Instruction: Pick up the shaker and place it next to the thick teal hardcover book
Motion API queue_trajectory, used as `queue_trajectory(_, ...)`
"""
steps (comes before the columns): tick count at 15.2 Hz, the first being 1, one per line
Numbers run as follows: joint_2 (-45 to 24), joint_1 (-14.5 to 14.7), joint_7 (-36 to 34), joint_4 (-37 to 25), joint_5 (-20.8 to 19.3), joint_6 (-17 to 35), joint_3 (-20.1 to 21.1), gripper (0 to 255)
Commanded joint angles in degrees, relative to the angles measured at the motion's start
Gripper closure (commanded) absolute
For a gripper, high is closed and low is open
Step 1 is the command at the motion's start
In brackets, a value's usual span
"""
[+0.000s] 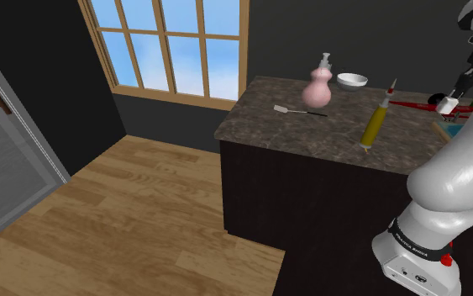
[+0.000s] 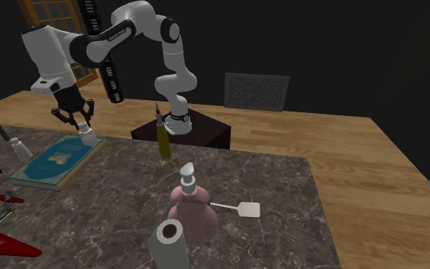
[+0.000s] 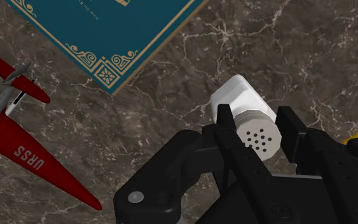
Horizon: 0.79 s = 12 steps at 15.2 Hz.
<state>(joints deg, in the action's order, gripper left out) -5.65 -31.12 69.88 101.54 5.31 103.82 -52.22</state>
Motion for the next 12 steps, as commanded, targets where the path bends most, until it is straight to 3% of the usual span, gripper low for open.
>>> queue_trajectory(1, -0.08, 0.03, 0.11, 1.46, 0.11, 1.54, 0.04, 255)
queue_trajectory(12, -2.47, -0.49, 1.78, 8.02, 2.4, 9.48, 0.41, 255)
